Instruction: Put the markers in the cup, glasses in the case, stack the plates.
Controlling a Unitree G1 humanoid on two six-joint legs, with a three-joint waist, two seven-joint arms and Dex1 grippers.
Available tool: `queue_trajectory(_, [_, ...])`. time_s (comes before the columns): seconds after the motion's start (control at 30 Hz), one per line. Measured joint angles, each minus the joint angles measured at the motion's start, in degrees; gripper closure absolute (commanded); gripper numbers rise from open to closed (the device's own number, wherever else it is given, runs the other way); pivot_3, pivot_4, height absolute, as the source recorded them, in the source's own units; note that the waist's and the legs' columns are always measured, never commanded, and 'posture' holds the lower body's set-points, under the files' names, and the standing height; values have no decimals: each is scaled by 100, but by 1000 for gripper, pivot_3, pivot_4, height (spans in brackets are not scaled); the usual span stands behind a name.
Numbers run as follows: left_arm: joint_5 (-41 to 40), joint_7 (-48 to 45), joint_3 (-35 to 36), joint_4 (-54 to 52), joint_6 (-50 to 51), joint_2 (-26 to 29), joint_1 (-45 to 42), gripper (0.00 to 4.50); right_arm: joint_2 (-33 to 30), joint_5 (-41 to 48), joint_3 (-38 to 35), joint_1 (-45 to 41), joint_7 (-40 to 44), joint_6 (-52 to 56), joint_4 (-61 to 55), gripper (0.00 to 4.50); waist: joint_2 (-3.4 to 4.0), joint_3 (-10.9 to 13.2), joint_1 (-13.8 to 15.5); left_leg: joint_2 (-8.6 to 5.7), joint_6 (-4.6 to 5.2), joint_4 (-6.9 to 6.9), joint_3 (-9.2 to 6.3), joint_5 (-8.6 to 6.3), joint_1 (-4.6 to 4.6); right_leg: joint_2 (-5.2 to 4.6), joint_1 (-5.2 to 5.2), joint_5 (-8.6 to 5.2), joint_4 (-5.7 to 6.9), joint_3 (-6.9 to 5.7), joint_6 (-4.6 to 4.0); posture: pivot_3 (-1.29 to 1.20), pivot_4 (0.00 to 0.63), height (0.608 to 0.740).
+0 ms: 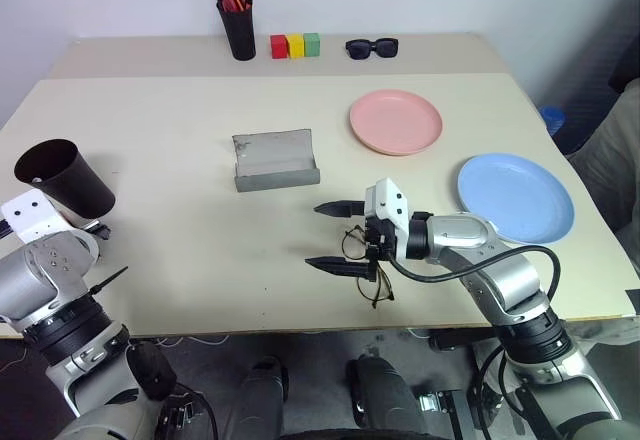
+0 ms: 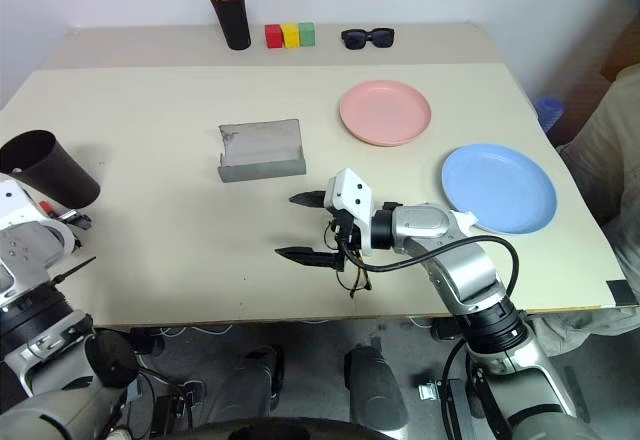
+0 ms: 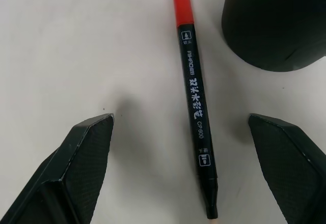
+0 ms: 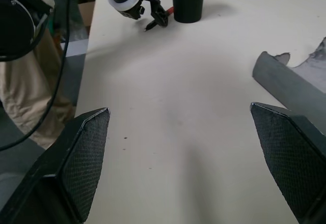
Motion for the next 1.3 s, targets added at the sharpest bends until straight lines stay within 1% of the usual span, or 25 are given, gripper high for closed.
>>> queue_trajectory(0.07, [65, -31, 1, 7, 80, 20, -32, 1069, 2, -7, 0, 22, -1, -4, 0, 0, 0, 0, -1, 0, 0, 0, 0, 0, 0, 0, 0, 0, 0, 0, 0, 0, 150, 740])
queue_trajectory(0.23, [170, -34, 51, 27, 171, 19, -72, 3610, 7, -45, 7, 37, 1, -9, 0, 0, 0, 0, -7, 0, 0, -1, 0, 0, 0, 0, -1, 0, 0, 0, 0, 0, 150, 740])
queue_trajectory(0.27, [221, -34, 66, 28, 180, 18, -72, 4189, 12, -49, 10, 37, 2, -11, 0, 0, 0, 0, -7, 0, 0, -1, 0, 0, 0, 0, -1, 0, 0, 0, 0, 0, 150, 740])
queue_trajectory(0.3, [252, -27, 92, 28, 181, 18, -73, 4457, 14, -51, 12, 37, 2, -11, 0, 0, 0, 0, -6, 0, 0, -1, 0, 0, 0, 0, -1, 0, 0, 0, 0, 0, 150, 740])
queue_trajectory(0.43, [320, -25, 281, 27, 149, -35, -134, 4457, 20, -67, 34, 36, 5, -16, 0, 0, 0, 0, -4, 0, 0, -1, 1, 0, 1, -1, 0, 0, 0, 0, 0, 0, 150, 740])
queue_trajectory(0.5, [339, 42, 528, 21, -125, -214, -220, 4457, 24, -97, 71, 36, 6, -18, 0, 0, 0, 0, 4, 0, -1, -1, 0, 0, 1, -1, 0, 0, 0, 0, 0, 0, 150, 740])
queue_trajectory(0.57, [360, 147, 675, 21, -718, -317, -206, 4457, 25, -102, 87, 36, 7, -19, 0, 0, -3, 1, 2, 1, -1, -1, 0, 0, 0, -1, -1, 0, -1, 0, 0, 0, 150, 740])
queue_trajectory(0.63, [533, 371, 658, -36, -1767, -301, -64, 4457, 24, -107, 87, 36, 5, -24, -1, 0, -7, 1, -4, 2, -2, -2, 1, 0, -1, -3, -2, 0, -4, 1, 0, 0, 150, 740])
queue_trajectory(0.73, [762, 594, 610, -259, -3041, -24, 9, 4457, 28, -110, 86, 35, 1, -42, -1, 0, -10, 1, 23, 1, -2, -2, 1, 0, -3, -4, -2, 1, -8, 1, 0, 0, 150, 740])
queue_trajectory(0.77, [820, 549, 485, -335, -3404, 131, 69, 4457, 35, -109, 85, 34, -11, -48, -1, 0, -10, 1, 27, 1, -2, -2, 2, 0, -3, -4, -1, 1, -9, 1, 0, 0, 150, 740])
queue_trajectory(0.83, [1010, 241, -76, -513, -4323, 548, 292, 4457, 157, -96, 58, 3, -101, -46, 3, 0, -10, 1, 68, 0, -2, -2, 2, 0, -3, -4, 2, 1, -13, 0, 0, 0, 150, 740])
queue_trajectory(0.87, [1087, 133, -315, -614, -4687, 670, 359, 4457, 239, -81, 34, -36, -155, -41, 5, 0, -10, 1, 85, -1, -2, -1, 3, 0, -3, -5, 3, 1, -14, 1, 0, 0, 150, 740])
queue_trajectory(0.93, [1174, -61, -822, -830, -5456, 742, 368, 4457, 503, 16, -83, -200, -348, -27, 15, 0, -8, 0, 147, -1, -2, -1, 6, 0, -2, -7, 6, 1, -16, 2, -1, 0, 150, 740])
queue_trajectory(1.0, [1144, -207, -1094, -827, -5710, 728, 361, 4457, 713, 55, -207, -384, -555, -25, 47, 0, -8, 0, 148, -1, -2, -1, 6, 0, -2, -5, 5, 1, -15, 2, -1, 0, 150, 740])
queue_trajectory(1.07, [1086, -320, -1203, -687, -5784, 694, 360, 4457, 866, 73, -365, -513, -778, -23, 154, 0, -8, 0, 136, 1, -1, -4, 5, -1, -2, -2, 0, 1, -15, 2, -1, 0, 150, 740])
queue_trajectory(1.17, [1092, -402, -1392, -462, -5828, 698, 357, 4457, 944, 51, -452, -592, -962, -29, 314, 0, -8, 0, 131, 1, 0, -7, 5, -1, -3, -1, -2, 1, -14, 2, -1, 0, 150, 740])
queue_trajectory(1.3, [1112, -357, -1443, 37, -5999, 707, 310, 4457, 978, 7, -454, -590, -1016, -79, 392, 0, -8, 1, 131, 1, 0, -7, 5, -1, -4, -2, -3, 1, -13, 2, -1, 0, 150, 740])
